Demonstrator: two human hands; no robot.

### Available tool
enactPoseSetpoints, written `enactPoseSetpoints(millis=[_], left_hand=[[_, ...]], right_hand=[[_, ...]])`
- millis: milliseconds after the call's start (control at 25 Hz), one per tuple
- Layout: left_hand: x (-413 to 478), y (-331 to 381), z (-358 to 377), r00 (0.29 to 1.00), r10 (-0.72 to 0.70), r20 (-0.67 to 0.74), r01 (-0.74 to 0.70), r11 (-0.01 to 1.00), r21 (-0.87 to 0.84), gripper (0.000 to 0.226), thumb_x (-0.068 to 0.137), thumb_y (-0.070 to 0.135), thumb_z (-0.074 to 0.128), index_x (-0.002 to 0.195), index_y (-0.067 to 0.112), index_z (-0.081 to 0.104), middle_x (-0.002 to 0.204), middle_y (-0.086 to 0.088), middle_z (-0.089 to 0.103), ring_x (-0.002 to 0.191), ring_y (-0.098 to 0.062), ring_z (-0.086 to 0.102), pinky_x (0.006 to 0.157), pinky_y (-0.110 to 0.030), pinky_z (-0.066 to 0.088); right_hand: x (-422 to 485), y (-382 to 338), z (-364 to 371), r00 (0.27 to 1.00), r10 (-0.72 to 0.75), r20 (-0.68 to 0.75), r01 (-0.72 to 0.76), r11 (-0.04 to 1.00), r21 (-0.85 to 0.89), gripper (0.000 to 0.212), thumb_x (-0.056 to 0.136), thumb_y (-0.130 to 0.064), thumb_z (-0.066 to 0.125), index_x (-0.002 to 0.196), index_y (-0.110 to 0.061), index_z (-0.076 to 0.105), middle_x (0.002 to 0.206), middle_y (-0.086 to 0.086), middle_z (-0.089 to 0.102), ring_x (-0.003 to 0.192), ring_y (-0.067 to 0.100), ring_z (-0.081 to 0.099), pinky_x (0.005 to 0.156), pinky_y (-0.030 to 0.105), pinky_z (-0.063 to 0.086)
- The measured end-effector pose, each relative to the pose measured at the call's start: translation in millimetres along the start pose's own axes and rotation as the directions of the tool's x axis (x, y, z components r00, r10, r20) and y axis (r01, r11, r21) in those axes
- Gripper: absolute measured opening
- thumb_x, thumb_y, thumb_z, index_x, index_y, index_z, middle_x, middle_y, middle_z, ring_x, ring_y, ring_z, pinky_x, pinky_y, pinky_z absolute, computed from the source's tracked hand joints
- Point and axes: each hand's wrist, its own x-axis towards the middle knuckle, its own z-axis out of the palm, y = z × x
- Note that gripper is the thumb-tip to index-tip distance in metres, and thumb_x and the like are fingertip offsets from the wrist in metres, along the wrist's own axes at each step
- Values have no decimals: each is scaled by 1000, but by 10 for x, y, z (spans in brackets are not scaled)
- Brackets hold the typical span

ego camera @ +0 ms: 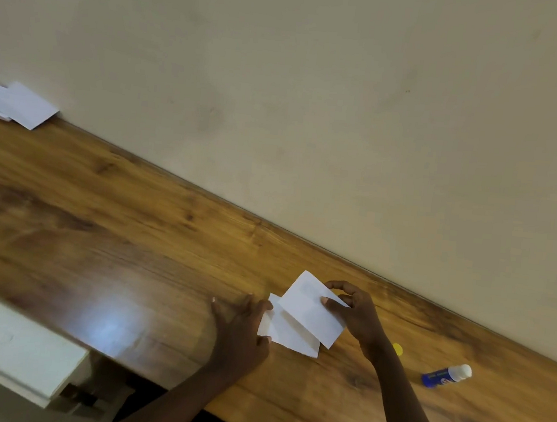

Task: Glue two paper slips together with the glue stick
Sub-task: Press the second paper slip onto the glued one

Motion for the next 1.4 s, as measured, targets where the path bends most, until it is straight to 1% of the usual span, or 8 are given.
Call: enactPoseSetpoints(millis=[240,320,440,560,640,720,920,1400], left_hand=[[458,53,-123,987,54,151,-62,997,52,52,85,7,42,127,34,30,147,5,32,143,-18,2,100,-70,-15],[566,54,-195,982,93,162,-83,994,-67,55,80,-4,42,122,30,35,142,6,40,142,-18,10,103,-66,-17],[564,20,-220,995,74,61,-52,954,-295,49,77,-7,46,114,24,43,129,3,55,129,-17,41,110,-56,-14],[482,-87,-213,999,31,-9,-31,864,-503,35,78,-6,51,106,14,49,119,-5,62,118,-18,53,116,-47,11],[433,-150,-241,999,8,-48,-35,810,-585,31,78,-6,53,104,10,50,116,-9,64,115,-17,56,100,-30,41],[407,-176,-258,997,5,-79,-50,804,-593,31,79,-5,54,106,10,50,115,-11,65,110,-13,57,82,-12,44],[411,-206,-238,996,12,-93,-61,835,-547,33,79,2,60,109,10,48,110,-10,68,104,-13,61,84,-19,45],[438,-270,-168,994,73,-78,-101,885,-454,30,79,4,57,106,14,48,110,-11,65,98,-5,63,65,0,42]], right_hand=[[-53,111,-67,997,22,-74,-20,999,26,19,82,-11,61,100,-16,60,108,-3,55,84,9,55,67,20,46],[-62,129,-50,996,22,-87,-19,999,36,19,82,-10,61,101,-16,60,107,-4,55,83,7,54,66,19,45],[-77,158,3,990,48,-130,-33,993,116,19,81,-9,61,98,-19,60,103,-4,56,78,5,56,61,19,45],[-72,202,81,982,96,-163,-70,984,161,22,81,-10,62,102,-15,60,105,-2,56,80,9,57,60,20,45],[-64,216,143,984,102,-147,-81,987,141,25,80,-11,63,105,-13,60,104,-4,55,78,4,55,59,19,45],[-55,214,207,989,99,-108,-87,991,105,25,79,-12,64,104,-14,60,101,-6,55,75,2,55,59,18,46],[-16,215,315,992,103,-66,-100,994,45,21,78,-15,66,99,-15,62,103,-5,55,76,5,55,61,19,46],[66,232,446,991,122,-62,-130,981,-144,32,78,-19,66,108,-7,61,126,12,57,106,25,55,86,35,47]])
